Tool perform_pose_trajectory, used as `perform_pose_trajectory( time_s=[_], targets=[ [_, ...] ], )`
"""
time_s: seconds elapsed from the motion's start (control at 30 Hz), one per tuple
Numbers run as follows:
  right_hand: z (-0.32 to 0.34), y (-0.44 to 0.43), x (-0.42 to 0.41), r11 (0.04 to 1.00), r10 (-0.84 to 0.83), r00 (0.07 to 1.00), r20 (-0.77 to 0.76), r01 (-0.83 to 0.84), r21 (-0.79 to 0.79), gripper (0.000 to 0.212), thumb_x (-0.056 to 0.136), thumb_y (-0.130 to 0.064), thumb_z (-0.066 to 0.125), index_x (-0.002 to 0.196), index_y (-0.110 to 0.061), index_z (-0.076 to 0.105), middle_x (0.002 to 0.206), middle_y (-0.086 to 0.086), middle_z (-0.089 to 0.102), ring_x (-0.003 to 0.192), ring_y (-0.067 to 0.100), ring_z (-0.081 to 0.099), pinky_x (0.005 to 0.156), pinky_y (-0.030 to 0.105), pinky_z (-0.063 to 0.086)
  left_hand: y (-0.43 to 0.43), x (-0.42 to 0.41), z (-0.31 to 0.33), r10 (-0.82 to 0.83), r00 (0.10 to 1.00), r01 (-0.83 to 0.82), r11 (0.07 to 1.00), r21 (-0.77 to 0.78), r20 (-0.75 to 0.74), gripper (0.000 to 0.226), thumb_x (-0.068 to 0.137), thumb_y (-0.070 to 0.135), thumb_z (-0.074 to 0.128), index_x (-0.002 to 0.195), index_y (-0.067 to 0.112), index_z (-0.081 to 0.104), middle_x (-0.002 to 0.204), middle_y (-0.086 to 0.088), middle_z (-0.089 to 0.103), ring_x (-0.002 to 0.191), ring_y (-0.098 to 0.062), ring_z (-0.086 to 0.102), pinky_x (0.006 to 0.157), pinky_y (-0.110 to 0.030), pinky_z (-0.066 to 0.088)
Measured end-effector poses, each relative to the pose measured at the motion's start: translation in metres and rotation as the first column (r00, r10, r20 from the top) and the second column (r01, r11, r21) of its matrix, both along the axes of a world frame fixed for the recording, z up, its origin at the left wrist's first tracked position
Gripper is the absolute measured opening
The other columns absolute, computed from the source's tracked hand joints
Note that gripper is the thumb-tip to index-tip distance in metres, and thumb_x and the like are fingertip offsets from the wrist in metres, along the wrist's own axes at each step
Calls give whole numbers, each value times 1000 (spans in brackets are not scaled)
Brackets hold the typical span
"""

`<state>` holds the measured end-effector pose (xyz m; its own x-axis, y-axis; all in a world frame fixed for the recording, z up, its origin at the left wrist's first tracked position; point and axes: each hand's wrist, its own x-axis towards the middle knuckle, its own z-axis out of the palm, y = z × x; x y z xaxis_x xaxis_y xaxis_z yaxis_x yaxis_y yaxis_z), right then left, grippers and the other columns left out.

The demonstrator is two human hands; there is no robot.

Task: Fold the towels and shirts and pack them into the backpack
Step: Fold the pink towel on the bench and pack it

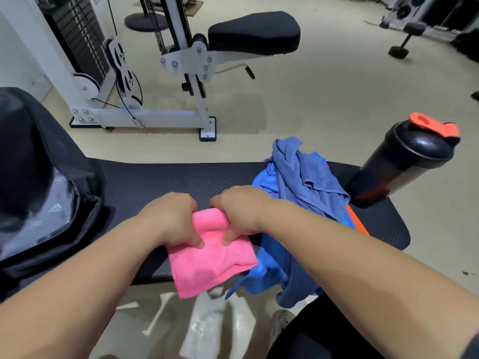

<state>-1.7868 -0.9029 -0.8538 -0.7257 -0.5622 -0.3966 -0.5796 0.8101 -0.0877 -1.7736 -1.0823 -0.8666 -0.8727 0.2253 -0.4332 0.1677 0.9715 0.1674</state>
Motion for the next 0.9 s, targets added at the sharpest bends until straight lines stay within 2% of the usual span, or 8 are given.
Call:
perform_pose_trajectory(
  time_s=[0.1,0.27,0.33,0.4,0.5,0.6,0.7,0.9],
  targets=[
    [2,-1,-6,999,-38,997,-73,36,-31,53,66,-54,85,106,-25,65,97,-4,65,88,22,57,72,35,48,1,-8,6,-67,995,66,998,-13,-72,38,63,48,81,71,25,52,75,8,59,77,-19,61,62,-31,46],
    [-4,2,-17,973,-203,901,-383,141,-184,16,83,-31,68,95,-22,67,91,-1,43,93,27,52,71,35,30,5,-18,8,-156,862,106,986,-130,-482,17,90,27,54,86,25,38,91,-2,65,85,-31,65,61,-35,36],
    [-10,4,-12,954,-262,879,-398,172,-247,22,83,-27,63,104,-21,69,102,1,52,101,30,54,76,37,36,5,-17,2,-176,807,98,981,-165,-564,13,90,20,53,93,23,41,90,-3,65,79,-32,64,60,-36,34],
    [-12,8,0,938,-274,895,-353,167,-304,47,82,-34,66,128,-23,65,133,2,58,121,29,54,97,41,43,1,-9,-8,-173,771,137,985,-106,-613,22,88,22,59,109,20,56,91,-5,68,78,-34,65,61,-38,42],
    [-13,17,25,944,-209,940,-270,121,-308,72,91,-49,61,153,-23,39,161,0,35,148,25,32,121,45,26,-6,15,-21,-194,774,232,973,-15,-603,55,89,39,61,137,14,55,123,-13,68,109,-37,65,89,-49,53],
    [-19,31,43,984,-72,971,-227,32,-175,84,94,-70,32,161,-22,15,168,-3,10,155,21,8,125,47,14,-9,44,-23,-245,881,228,969,-92,-404,86,92,69,25,160,16,20,166,-8,21,151,-31,25,119,-56,25],
    [-25,38,47,994,-45,989,-144,30,-103,94,87,-79,10,161,-22,-4,168,-5,-11,155,19,-11,125,49,6,-11,53,-28,-247,915,230,969,-91,-318,96,84,76,4,161,17,-5,168,-5,-11,156,-28,-4,123,-58,7],
    [-33,40,56,999,32,995,-97,-28,35,98,89,-81,15,154,-20,-27,159,-2,-39,147,22,-35,123,54,-9,-8,65,-47,-235,942,228,972,-53,-238,100,83,81,7,156,20,-24,159,-3,-39,148,-25,-33,122,-58,-6]
  ],
)
